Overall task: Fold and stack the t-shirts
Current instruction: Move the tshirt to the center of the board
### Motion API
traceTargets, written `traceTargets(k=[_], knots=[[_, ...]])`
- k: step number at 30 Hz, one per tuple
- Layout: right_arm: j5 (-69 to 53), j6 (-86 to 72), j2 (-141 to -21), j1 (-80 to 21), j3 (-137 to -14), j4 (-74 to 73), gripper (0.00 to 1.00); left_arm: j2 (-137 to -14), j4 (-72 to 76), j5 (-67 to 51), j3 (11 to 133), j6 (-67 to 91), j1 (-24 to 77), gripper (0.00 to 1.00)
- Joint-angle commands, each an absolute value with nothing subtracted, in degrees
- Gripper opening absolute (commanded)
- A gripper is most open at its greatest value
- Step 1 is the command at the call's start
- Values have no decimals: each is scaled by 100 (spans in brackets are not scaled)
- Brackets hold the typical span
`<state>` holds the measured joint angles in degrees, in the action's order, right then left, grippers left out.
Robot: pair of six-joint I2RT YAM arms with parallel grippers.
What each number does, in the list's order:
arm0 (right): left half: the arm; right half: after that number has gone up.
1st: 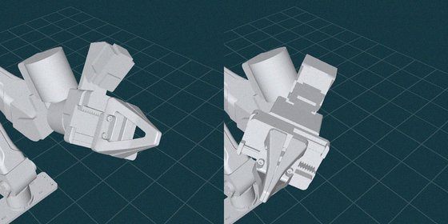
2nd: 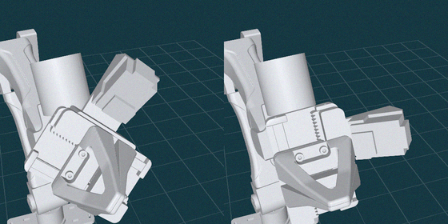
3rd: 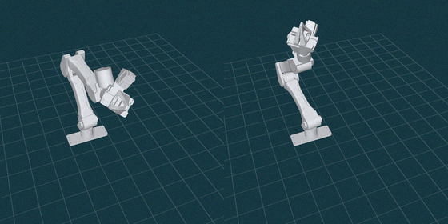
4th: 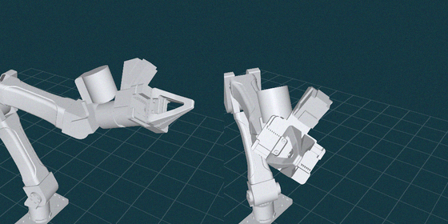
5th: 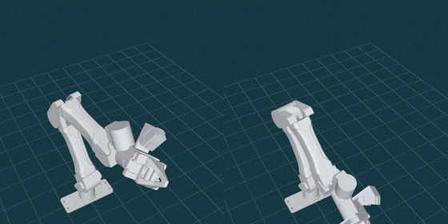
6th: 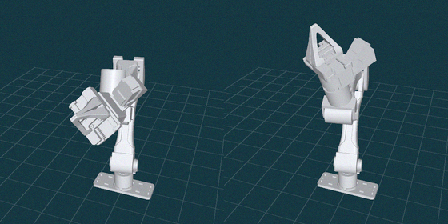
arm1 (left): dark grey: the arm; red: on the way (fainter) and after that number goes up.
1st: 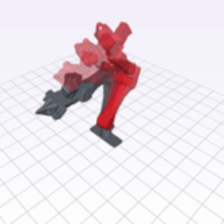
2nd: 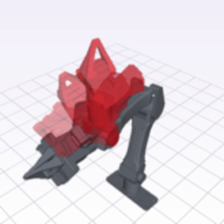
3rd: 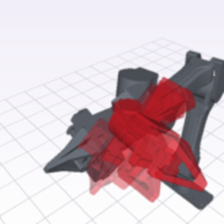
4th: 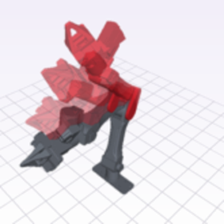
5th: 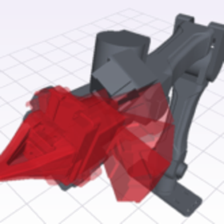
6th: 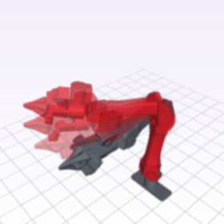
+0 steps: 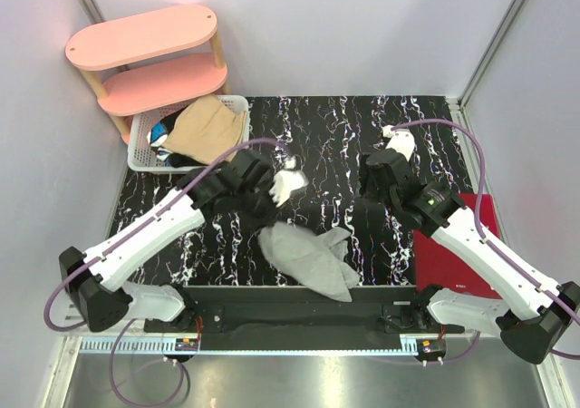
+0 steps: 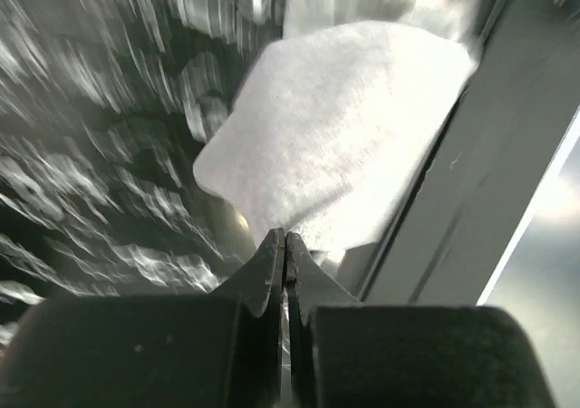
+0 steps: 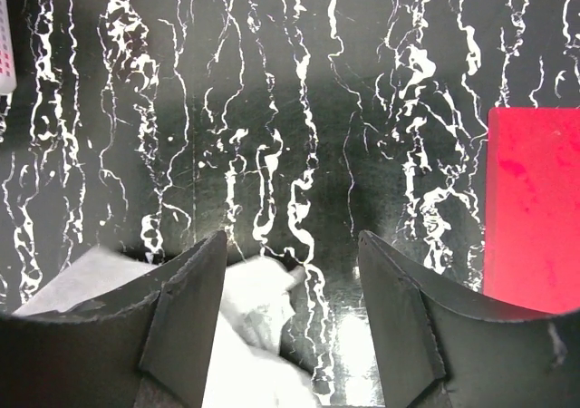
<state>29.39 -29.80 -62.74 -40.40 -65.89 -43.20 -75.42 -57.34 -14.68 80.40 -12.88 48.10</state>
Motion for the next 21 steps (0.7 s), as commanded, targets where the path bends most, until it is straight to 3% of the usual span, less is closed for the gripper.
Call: traceTargets(k=[1, 3, 8, 11, 13, 16, 21], knots=[[3199, -2830, -6354, -4069, -6548, -4403, 69, -6690, -5353, -1688, 6270, -1169, 4228, 0], [3173, -2821, -6433, -4061, -6522, -4438, 70, -6347, -5196, -1565, 5618, -1126, 4149, 0], [2857, -2971, -6828, -4061, -6478, -4597, 72, -6003, -5309, -1529, 5765, -1239, 3815, 1], [2261, -3058, -7215, -4061, -6355, -4623, 73, -6099, -5344, -1547, 5905, -1152, 3806, 15], [1523, -3076, -7619, -4069, -6285, -4632, 74, -6161, -5344, -1704, 6046, -1099, 3753, 16], [871, -3181, -8015, -4078, -6056, -4676, 77, -6240, -5379, -1784, 6354, -1037, 3622, 29], [335, -3454, -7902, -4069, -5371, -4509, 76, -6196, -5405, -1679, 6495, -1099, 3551, 31]])
